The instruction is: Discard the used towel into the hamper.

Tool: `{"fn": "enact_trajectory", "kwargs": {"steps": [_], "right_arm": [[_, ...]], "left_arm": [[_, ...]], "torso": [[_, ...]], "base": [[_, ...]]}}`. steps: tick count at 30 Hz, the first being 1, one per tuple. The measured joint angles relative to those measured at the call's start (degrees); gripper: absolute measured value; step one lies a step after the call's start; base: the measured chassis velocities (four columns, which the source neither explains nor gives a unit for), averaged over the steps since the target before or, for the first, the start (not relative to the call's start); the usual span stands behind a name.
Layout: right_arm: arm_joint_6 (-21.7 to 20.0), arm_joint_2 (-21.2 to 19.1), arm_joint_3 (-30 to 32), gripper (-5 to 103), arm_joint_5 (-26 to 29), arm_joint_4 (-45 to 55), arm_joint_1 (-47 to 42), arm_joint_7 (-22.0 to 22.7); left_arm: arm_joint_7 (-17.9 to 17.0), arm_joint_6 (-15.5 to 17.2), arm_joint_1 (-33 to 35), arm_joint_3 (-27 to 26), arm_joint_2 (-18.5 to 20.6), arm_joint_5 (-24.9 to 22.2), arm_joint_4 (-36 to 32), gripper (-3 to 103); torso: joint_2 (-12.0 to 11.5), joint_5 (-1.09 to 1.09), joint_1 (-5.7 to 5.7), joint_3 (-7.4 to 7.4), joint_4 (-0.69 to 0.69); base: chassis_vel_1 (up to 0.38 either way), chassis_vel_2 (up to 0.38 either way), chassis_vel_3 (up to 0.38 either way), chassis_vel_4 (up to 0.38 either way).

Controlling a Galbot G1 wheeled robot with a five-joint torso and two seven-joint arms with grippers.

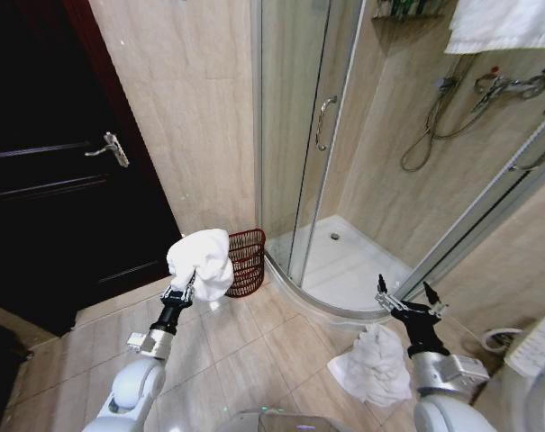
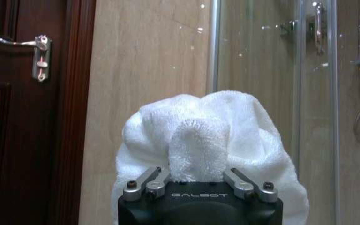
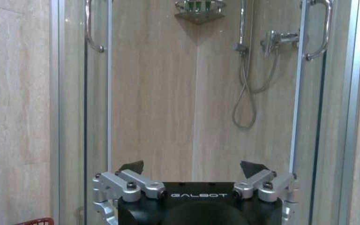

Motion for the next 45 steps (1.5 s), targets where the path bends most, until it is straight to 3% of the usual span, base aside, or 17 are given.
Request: {"fn": "enact_trajectory", "kwargs": {"steps": [10, 23, 36, 38, 41, 44, 45], "right_arm": [[0.6, 0.0, 0.3, 100, -0.9, -0.7, 0.0, -0.5], [2.6, 0.0, 0.3, 100, -2.3, -1.9, 0.0, 0.4], [3.0, 0.0, 0.5, 100, -2.2, -2.2, 0.0, -0.6], [3.4, 0.0, 0.4, 100, -1.8, -2.4, 0.2, -0.4], [4.1, 0.0, 0.3, 100, -1.7, -2.8, 0.3, -0.2], [4.3, 0.0, 0.6, 100, -1.9, -3.1, 0.2, -0.2], [4.1, 0.0, 0.9, 100, -1.9, -3.3, 0.3, 0.1]], "left_arm": [[-0.1, -1.9, -0.4, -0.4, -0.1, 0.1, 0.4, 20], [0.0, -1.9, -0.5, 0.1, -0.3, 1.6, -0.1, 20], [-0.1, -1.5, -0.7, 0.3, -0.8, 1.9, -0.4, 20], [-0.1, -1.4, -0.7, 0.4, -0.9, 2.0, -0.4, 20], [-0.2, -1.3, -0.7, 0.5, -0.9, 2.1, -0.4, 20], [-0.2, -1.1, -0.8, 0.7, -1.0, 2.1, -0.5, 20], [-0.2, -0.9, -0.9, 0.8, -1.0, 2.1, -0.7, 20]], "torso": [[-2.0, 0.0, -0.83, -1.19, -0.01], [-1.8, 0.01, -0.75, -1.1, -0.01], [-1.6, 0.04, -0.64, -0.95, 0.0], [-1.5, -0.05, -0.62, -0.94, -0.01], [-1.5, 0.03, -0.61, -0.92, 0.03], [-1.5, -0.03, -0.59, -0.89, 0.0], [-1.5, 0.06, -0.58, -0.88, -0.01]], "base": [[0.0, 0.0, 0.0, 0.0], [0.015, 0.018, -0.023, -0.017], [0.198, 0.189, -0.197, -0.184], [0.172, 0.157, -0.185, -0.146], [0.121, 0.047, -0.062, -0.083], [0.029, 0.016, 0.0, -0.012], [-0.07, -0.029, 0.019, 0.037]]}}
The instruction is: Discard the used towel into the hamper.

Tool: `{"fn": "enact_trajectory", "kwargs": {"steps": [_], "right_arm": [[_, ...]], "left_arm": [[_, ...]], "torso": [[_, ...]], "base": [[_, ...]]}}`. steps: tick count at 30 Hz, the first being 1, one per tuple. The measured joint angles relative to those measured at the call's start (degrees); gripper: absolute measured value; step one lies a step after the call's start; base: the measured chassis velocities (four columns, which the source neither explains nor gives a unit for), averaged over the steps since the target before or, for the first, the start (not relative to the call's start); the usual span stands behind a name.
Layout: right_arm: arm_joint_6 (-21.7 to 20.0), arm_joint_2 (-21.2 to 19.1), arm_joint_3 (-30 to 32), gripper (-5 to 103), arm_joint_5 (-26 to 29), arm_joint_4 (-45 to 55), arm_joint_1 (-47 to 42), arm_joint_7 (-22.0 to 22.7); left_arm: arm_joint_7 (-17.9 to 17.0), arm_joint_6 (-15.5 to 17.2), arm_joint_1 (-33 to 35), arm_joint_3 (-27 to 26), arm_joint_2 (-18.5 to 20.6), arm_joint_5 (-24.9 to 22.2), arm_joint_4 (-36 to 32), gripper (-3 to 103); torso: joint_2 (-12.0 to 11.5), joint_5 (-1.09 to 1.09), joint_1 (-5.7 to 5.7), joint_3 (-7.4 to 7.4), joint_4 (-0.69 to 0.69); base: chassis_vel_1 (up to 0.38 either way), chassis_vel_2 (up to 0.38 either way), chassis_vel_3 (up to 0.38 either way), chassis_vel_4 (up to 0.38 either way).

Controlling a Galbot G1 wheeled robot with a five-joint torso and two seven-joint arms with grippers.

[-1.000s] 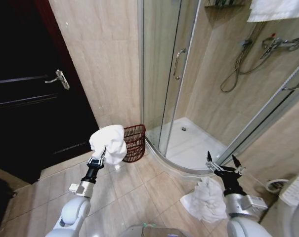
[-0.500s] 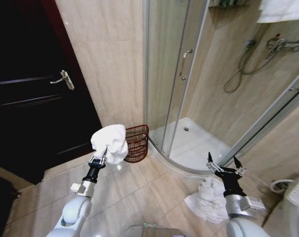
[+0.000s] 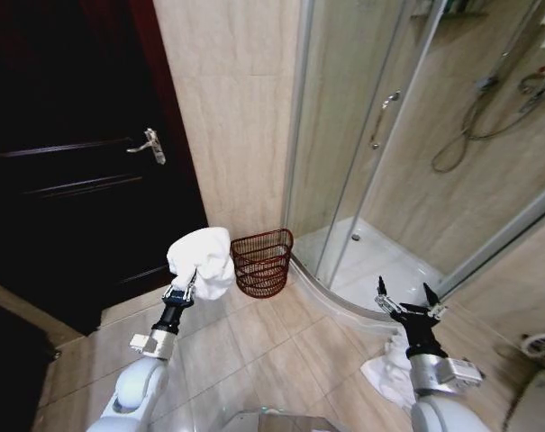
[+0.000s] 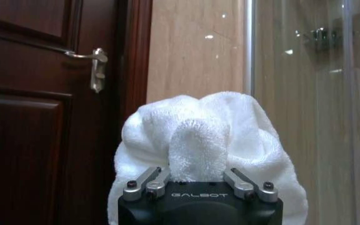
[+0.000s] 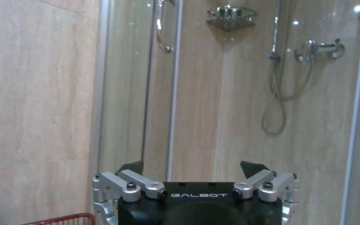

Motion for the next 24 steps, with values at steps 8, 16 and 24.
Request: {"fn": "enact_trajectory", "kwargs": {"steps": [8, 16, 24], "right_arm": [[-0.1, 0.0, 0.3, 100, 0.4, -0.1, -0.2, 0.4], [-0.3, 0.0, -0.1, 100, 0.2, 0.1, -0.2, 0.4], [-1.6, 0.0, -0.5, 100, 0.2, 0.8, -0.3, 2.1]], "left_arm": [[0.0, 0.2, 0.1, 0.2, -0.1, 0.0, -0.2, 20], [0.1, 0.0, 0.6, -0.1, 0.0, 0.0, -0.2, 20], [0.3, 0.1, -0.4, 0.7, 0.4, -0.1, -0.1, 20]], "torso": [[0.1, -0.07, 0.01, 0.02, -0.01], [0.1, -0.06, 0.05, 0.06, 0.0], [0.1, -0.05, 0.08, 0.08, 0.0]], "base": [[-0.05, -0.046, 0.025, 0.025], [-0.053, 0.087, 0.052, -0.075], [-0.063, 0.044, 0.061, -0.058]]}}
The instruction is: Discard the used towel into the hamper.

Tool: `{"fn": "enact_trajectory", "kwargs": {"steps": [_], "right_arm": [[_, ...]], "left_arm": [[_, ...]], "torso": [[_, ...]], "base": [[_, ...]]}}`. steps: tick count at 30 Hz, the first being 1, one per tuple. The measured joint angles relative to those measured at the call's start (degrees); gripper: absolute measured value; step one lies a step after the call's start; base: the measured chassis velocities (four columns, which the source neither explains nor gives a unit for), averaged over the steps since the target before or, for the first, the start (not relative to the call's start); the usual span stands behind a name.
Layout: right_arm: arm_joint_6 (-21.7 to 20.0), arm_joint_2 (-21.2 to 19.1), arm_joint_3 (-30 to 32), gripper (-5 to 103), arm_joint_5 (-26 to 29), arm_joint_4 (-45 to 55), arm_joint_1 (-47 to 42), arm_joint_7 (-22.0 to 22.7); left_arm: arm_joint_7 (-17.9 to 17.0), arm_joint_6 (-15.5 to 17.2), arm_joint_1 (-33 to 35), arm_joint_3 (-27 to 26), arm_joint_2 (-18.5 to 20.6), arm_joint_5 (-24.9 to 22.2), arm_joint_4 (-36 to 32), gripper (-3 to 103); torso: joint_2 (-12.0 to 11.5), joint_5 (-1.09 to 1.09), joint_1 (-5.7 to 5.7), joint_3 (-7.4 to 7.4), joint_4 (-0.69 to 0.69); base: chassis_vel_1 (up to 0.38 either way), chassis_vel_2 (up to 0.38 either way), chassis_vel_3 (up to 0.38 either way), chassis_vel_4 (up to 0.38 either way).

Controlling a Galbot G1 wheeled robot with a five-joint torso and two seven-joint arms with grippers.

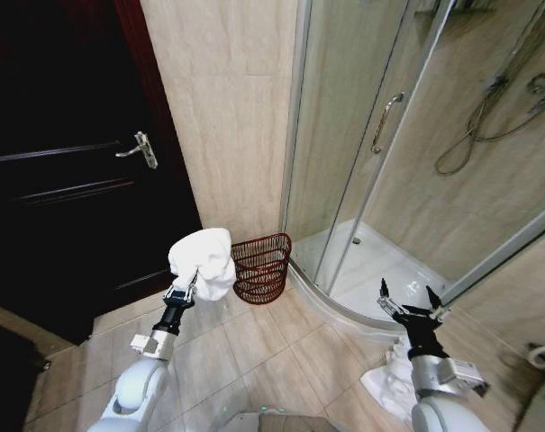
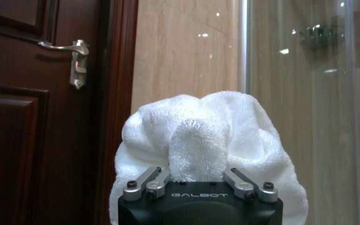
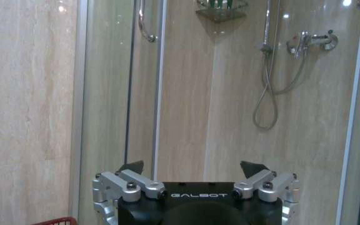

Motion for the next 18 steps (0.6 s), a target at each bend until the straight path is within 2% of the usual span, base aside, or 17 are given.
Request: {"fn": "enact_trajectory", "kwargs": {"steps": [7, 9, 11, 14, 18], "right_arm": [[0.7, 0.0, -0.1, 100, 0.1, 0.2, 0.0, 0.5], [0.9, 0.0, -0.4, 100, -0.3, 0.2, -0.1, 0.7], [0.8, 0.0, -0.5, 100, -0.5, 0.1, -0.1, 0.7], [0.8, 0.0, -0.5, 100, -1.7, -0.4, -0.2, 0.8], [0.5, 0.0, -0.2, 100, -2.2, -0.5, -0.1, 0.6]], "left_arm": [[-0.1, 1.6, -3.4, 2.9, 0.4, 0.5, 0.5, 20], [-0.1, 3.8, -8.0, 5.6, 1.7, 0.3, 1.9, 20], [-0.1, 4.1, -8.8, 5.9, 2.0, 0.1, 2.2, 20], [0.3, 7.2, -18.6, 11.1, 5.5, -1.8, 6.8, 20], [0.1, 9.1, -26.9, 16.3, 6.3, -2.6, 11.4, 20]], "torso": [[0.0, -0.01, -0.03, -0.01, 0.02], [0.0, -0.02, -0.02, 0.0, -0.01], [0.0, -0.01, -0.03, 0.0, 0.01], [0.0, 0.0, -0.01, 0.01, 0.0], [0.0, -0.03, -0.01, 0.02, 0.01]], "base": [[0.0, 0.0, 0.0, 0.0], [0.0, 0.0, 0.0, 0.0], [0.0, 0.0, 0.0, 0.0], [0.0, 0.0, 0.0, 0.0], [0.0, 0.0, 0.0, 0.0]]}}
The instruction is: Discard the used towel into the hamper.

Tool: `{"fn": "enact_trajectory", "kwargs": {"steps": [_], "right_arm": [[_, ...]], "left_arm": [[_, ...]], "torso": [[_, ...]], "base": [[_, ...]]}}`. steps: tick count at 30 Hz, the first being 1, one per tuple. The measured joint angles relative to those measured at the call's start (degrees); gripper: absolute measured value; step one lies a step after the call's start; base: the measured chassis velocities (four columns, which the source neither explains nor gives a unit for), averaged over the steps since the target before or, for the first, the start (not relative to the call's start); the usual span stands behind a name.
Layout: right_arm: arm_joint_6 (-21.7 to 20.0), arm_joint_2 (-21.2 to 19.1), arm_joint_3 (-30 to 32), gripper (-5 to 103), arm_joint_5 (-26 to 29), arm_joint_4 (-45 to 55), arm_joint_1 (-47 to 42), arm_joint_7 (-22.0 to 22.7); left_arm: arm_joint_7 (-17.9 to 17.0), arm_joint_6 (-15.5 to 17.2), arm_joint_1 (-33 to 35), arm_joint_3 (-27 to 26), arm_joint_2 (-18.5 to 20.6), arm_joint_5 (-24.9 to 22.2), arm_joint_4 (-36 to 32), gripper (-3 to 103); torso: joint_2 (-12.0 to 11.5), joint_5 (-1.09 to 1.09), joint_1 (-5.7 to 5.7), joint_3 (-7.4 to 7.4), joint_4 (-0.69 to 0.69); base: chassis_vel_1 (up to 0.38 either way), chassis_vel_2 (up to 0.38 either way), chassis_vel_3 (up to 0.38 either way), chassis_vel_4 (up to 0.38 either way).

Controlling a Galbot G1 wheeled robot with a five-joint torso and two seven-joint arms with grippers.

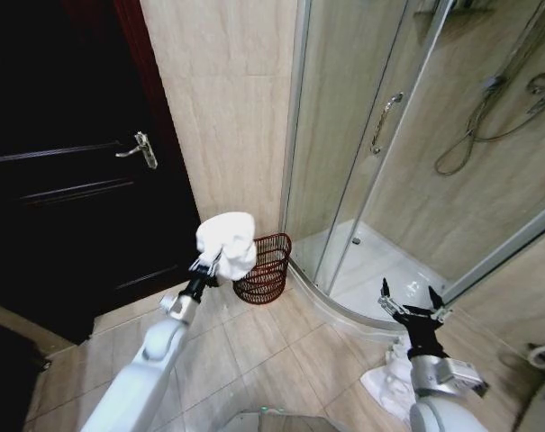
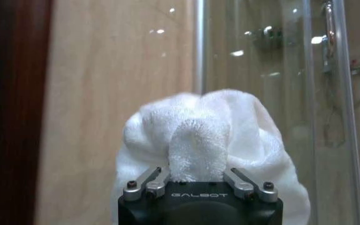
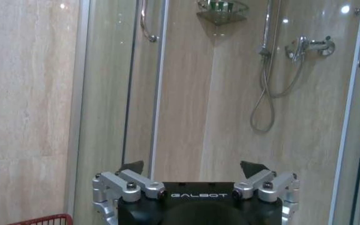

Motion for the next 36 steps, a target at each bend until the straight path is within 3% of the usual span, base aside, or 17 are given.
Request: {"fn": "enact_trajectory", "kwargs": {"steps": [2, 3, 5, 7, 12, 18, 21, 28, 32, 36], "right_arm": [[-0.2, 0.0, 0.4, 100, -0.1, -0.2, 0.5, -0.2], [-0.2, 0.0, 0.4, 100, -0.1, -0.2, 0.5, -0.2], [-0.2, 0.0, 0.9, 100, 0.2, -0.2, 1.2, -0.2], [-0.2, 0.0, 1.2, 100, 0.8, -0.3, 1.9, -0.2], [0.3, 0.0, 1.7, 100, 1.7, -0.7, 2.5, -0.2], [0.5, 0.0, 2.0, 100, 2.1, -0.9, 2.8, -0.1], [0.5, 0.0, 2.0, 100, 2.4, -0.7, 2.8, 0.1], [1.0, 0.0, 2.0, 100, 2.9, 0.3, 2.2, 0.3], [1.7, 0.0, 2.0, 100, 3.2, 1.0, 1.1, -0.1], [2.3, 0.0, 2.0, 100, 3.7, 1.8, 0.4, -0.3]], "left_arm": [[-0.9, 1.0, -8.7, 5.7, -0.2, -0.2, 5.9, 20], [-0.9, 1.0, -8.7, 5.7, -0.2, -0.2, 5.9, 20], [-2.0, 2.9, -14.9, 11.1, -0.9, -1.6, 10.0, 20], [-3.5, 4.3, -20.1, 15.7, -1.9, -2.8, 13.5, 20], [-6.2, 5.3, -29.4, 21.6, -3.5, -3.4, 22.0, 20], [-6.5, 5.7, -36.3, 25.4, -5.0, -3.7, 30.9, 20], [-6.5, 7.8, -40.2, 27.7, -6.5, -3.5, 37.4, 20], [-5.9, 9.2, -46.1, 30.9, -10.9, 0.2, 50.6, 20], [-6.5, 9.5, -47.8, 31.8, -13.0, 1.0, 54.6, 18], [-7.5, 11.4, -48.5, 32.9, -13.9, 1.6, 55.6, 27]], "torso": [[0.0, 0.07, 0.0, 0.0, -0.04], [0.0, 0.07, 0.0, 0.0, -0.04], [0.0, -0.01, 0.03, 0.01, -0.06], [0.0, 0.06, 0.02, 0.01, -0.03], [0.0, 0.06, 0.01, 0.0, -0.01], [0.0, 0.06, 0.01, 0.0, -0.01], [0.0, 0.04, 0.01, 0.0, -0.01], [0.0, 0.03, 0.01, 0.01, -0.01], [0.0, 0.03, 0.01, 0.0, -0.02], [0.0, 0.04, 0.01, 0.0, -0.03]], "base": [[0.0, 0.0, 0.0, 0.0], [0.0, 0.0, 0.0, 0.0], [0.0, 0.0, 0.0, 0.0], [0.0, 0.0, 0.0, 0.0], [0.0, 0.0, 0.0, 0.0], [0.0, 0.0, 0.0, 0.0], [0.0, 0.0, 0.0, 0.0], [0.0, 0.0, 0.0, 0.0], [0.0, 0.0, 0.0, 0.0], [0.0, 0.0, 0.0, 0.0]]}}
